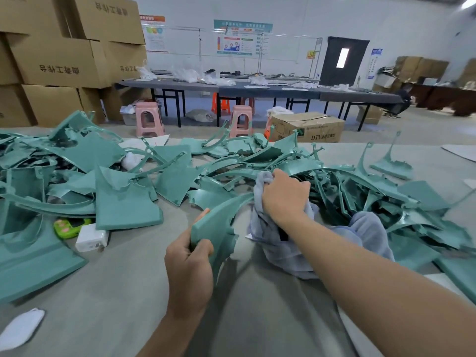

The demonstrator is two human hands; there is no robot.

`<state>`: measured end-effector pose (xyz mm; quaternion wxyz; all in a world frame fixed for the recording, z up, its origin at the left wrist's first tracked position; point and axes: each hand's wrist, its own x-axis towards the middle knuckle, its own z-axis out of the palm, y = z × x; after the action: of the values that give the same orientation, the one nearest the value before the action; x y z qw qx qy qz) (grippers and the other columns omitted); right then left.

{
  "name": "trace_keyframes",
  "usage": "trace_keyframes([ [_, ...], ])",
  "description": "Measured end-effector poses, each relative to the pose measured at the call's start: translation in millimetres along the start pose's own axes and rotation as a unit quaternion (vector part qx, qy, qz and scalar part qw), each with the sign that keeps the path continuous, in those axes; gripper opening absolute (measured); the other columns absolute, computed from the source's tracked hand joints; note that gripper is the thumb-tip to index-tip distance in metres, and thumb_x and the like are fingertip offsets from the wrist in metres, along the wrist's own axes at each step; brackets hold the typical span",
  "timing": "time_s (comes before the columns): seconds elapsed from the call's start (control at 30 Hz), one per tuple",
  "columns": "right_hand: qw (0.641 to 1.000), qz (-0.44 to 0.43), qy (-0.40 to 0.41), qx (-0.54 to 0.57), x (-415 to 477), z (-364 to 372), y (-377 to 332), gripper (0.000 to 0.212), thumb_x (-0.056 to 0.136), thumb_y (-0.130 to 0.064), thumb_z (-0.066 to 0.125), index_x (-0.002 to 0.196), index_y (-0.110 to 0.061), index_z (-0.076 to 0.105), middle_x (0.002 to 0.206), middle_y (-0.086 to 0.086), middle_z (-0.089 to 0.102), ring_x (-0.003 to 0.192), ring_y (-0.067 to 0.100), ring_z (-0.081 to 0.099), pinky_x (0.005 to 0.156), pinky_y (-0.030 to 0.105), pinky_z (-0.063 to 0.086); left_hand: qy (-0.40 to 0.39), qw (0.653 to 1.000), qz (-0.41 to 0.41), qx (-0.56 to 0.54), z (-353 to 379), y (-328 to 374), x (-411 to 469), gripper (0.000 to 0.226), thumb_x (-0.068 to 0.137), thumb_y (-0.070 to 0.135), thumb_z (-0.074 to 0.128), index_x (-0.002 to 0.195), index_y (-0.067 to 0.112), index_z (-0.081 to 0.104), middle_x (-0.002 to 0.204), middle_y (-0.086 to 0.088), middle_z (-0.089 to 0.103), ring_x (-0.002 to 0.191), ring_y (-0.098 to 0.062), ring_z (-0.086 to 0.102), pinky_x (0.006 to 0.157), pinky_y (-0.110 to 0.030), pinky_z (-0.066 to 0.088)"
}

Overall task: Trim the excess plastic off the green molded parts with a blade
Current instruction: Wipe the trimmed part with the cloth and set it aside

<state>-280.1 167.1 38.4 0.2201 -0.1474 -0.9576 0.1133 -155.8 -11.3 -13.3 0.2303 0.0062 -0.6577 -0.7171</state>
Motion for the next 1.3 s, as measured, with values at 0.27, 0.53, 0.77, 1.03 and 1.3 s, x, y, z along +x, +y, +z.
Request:
trace_keyframes([
  [0.27, 0.937, -0.134, -0.015, 0.321, -55.7, -36.1, -18.0, 0.021, 0.097, -0.019, 0.055, 0.077, -0.013, 0.058, 0.072, 0.002, 0.060, 0.068, 0.017, 0.054, 0.062, 0.037, 0.041, -0.032, 0.999, -0.038, -0.014, 2.1, 0.2, 3.4, 0.030, 0.082, 0.031, 0.058, 0.102, 0.041, 0.078, 0.087, 0.011, 0.076, 0.076, -0.011, 0.065, 0.070, -0.032, 0.056],
  [0.53, 0.835, -0.108, -0.148, 0.519, -176.6, -5.5, -38.2, 0.025, 0.095, -0.009, 0.062, 0.111, -0.026, 0.072, 0.086, -0.005, 0.070, 0.078, -0.001, 0.059, 0.072, 0.018, 0.049, 0.065, 0.997, -0.035, 0.005, -6.6, -4.4, 9.6, 0.038, 0.091, 0.043, 0.046, 0.067, 0.019, 0.063, 0.059, 0.009, 0.062, 0.064, -0.012, 0.056, 0.059, -0.033, 0.047],
  [0.77, 0.884, -0.231, -0.146, 0.380, -189.5, -3.1, -18.0, 0.025, 0.091, -0.008, 0.055, 0.099, -0.030, 0.061, 0.085, -0.007, 0.065, 0.082, 0.013, 0.060, 0.077, 0.032, 0.050, 0.116, 0.987, -0.089, -0.071, -9.2, -1.1, 14.6, 0.035, 0.099, 0.032, 0.049, 0.081, 0.020, 0.077, 0.083, -0.001, 0.077, 0.080, -0.020, 0.071, 0.075, -0.036, 0.059],
  [1.03, 0.969, -0.206, -0.079, 0.111, -150.4, 1.7, -32.7, 0.018, 0.081, -0.014, 0.062, 0.078, -0.023, 0.047, 0.076, 0.001, 0.064, 0.069, 0.025, 0.058, 0.060, 0.033, 0.028, 0.100, 0.986, -0.058, -0.121, -9.7, 12.4, 17.4, 0.048, 0.106, 0.018, 0.044, 0.084, 0.034, 0.083, 0.089, 0.009, 0.079, 0.080, -0.008, 0.075, 0.067, -0.022, 0.059],
  [1.3, 0.961, 0.055, -0.159, 0.217, -123.3, 1.9, -43.3, 0.032, 0.090, -0.043, 0.039, 0.073, -0.020, 0.054, 0.076, 0.002, 0.059, 0.082, 0.031, 0.056, 0.070, 0.032, 0.034, 0.078, 0.997, 0.003, 0.022, -8.4, 11.9, 4.2, 0.043, 0.097, 0.038, 0.045, 0.123, 0.018, 0.073, 0.118, 0.011, 0.074, 0.115, -0.003, 0.065, 0.106, -0.038, 0.049],
])
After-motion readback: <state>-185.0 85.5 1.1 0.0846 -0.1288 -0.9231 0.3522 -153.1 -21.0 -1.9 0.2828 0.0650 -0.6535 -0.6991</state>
